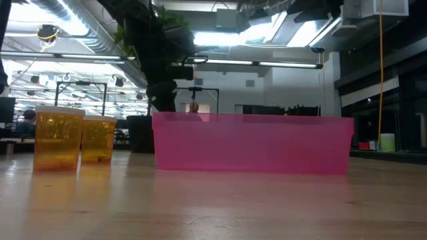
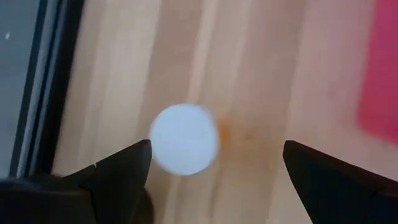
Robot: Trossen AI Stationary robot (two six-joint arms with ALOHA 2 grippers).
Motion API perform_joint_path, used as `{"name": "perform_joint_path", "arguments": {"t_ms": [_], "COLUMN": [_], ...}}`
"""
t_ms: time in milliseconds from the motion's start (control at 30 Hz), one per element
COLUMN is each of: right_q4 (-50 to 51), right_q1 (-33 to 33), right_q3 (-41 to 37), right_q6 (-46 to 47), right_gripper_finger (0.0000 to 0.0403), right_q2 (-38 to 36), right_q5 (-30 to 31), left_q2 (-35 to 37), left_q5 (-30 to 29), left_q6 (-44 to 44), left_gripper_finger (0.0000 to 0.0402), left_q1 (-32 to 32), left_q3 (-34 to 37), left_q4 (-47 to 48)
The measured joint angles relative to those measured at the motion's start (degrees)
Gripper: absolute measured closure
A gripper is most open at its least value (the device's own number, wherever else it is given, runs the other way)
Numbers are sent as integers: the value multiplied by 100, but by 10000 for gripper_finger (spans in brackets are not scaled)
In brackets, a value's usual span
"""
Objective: Pick and place pill bottles into a basket
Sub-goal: Put the orange pill bottle into the red bin
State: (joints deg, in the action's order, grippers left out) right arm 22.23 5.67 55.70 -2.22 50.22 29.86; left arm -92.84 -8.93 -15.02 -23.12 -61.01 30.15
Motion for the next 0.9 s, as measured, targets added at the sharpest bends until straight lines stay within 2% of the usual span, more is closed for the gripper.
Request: {"name": "perform_joint_path", "arguments": {"t_ms": [167, 367, 533, 900], "right_q4": [27, 36, 36, 7], "right_q1": [0, 0, 4, 2], "right_q3": [0, 0, 2, 2], "right_q6": [-2, -2, -1, 40], "right_gripper_finger": [80, 80, 80, 80], "right_q2": [0, 0, 0, 0], "right_q5": [-7, -120, -120, -119], "left_q2": [-6, -6, -6, -11], "left_q5": [6, 313, 647, 640], "left_q6": [-60, -174, -222, -184], "left_gripper_finger": [40, 40, 36, 13], "left_q1": [-321, -570, -593, -530], "left_q3": [0, 0, 156, 537], "left_q4": [-75, -288, -590, -809]}}
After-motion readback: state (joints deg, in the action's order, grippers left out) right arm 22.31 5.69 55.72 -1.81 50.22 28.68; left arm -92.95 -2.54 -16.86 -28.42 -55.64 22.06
